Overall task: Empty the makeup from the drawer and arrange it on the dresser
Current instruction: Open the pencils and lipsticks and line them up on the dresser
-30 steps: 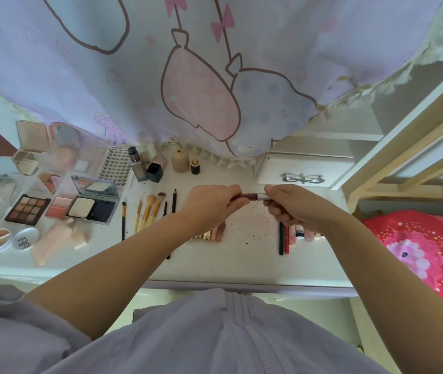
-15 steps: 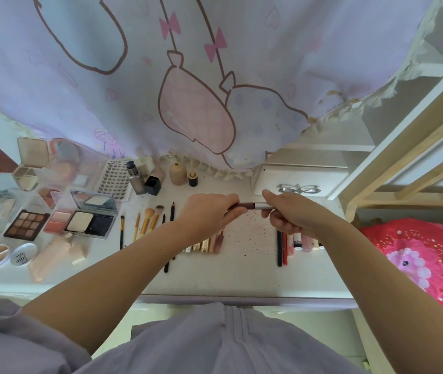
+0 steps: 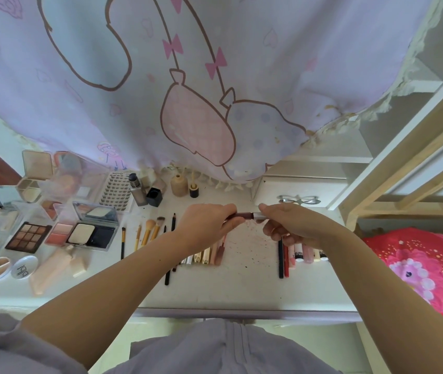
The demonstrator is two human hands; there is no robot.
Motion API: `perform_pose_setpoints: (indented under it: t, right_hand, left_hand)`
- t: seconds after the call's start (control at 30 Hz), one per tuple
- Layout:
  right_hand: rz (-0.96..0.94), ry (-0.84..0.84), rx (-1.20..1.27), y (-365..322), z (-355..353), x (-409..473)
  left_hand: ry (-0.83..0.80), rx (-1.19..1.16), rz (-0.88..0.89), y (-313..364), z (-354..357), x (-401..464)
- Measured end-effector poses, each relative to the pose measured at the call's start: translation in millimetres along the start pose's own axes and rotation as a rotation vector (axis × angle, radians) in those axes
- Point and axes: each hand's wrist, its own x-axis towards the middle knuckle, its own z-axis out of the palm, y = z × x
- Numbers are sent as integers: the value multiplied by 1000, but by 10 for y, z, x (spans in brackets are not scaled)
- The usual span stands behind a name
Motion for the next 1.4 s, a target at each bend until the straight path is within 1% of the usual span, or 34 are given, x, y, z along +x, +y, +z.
perform_pose_setpoints:
  t: [0.07,0.23,0.37,0.5,0.63,0.77,0.93,1.07,1.23,1.3,1.37,1.4]
  right_hand:
    - [14,-1,11,-3,-2,12]
    - [-17,-21,-24,5,-30,8]
    - [26,-20,-4,19,-24,24]
    - [-16,-42,-17,38,-30,21]
    - [2,-53,-11,45,-44,33]
    - [-31,-79,6,61,-57,32]
    - [-38,-61,10,119,-64,43]
    - [-42,4,-59,211,-205,17]
    - [64,6,-108,444,-342,-22]
    - [114,37,-91,562,-339,-24]
    - [156,72,-21,682,-279,-13]
    - [169,94,30,739,-215,-1]
  left_hand:
    - [1,-2,7,8,-6,2]
    - [-26,9,21,4,-26,17]
    - [-34,12,2,-6,-12,2]
    - [-36,30,8,-13,3,-4]
    - [-42,22,1,-25,0,-11]
    - [-50,34,23,-10,-13,-10]
    - [-64,7,35,-39,34,-29]
    - [-149,-50,23,-192,108,-90]
    - [-266,-91,-51,-346,330,-231]
    - [-335,-218,-155,-346,430,-266]
    - [-370,-514,-335,-285,494,-247]
    - [-354,-668,-432,-228,519,-218]
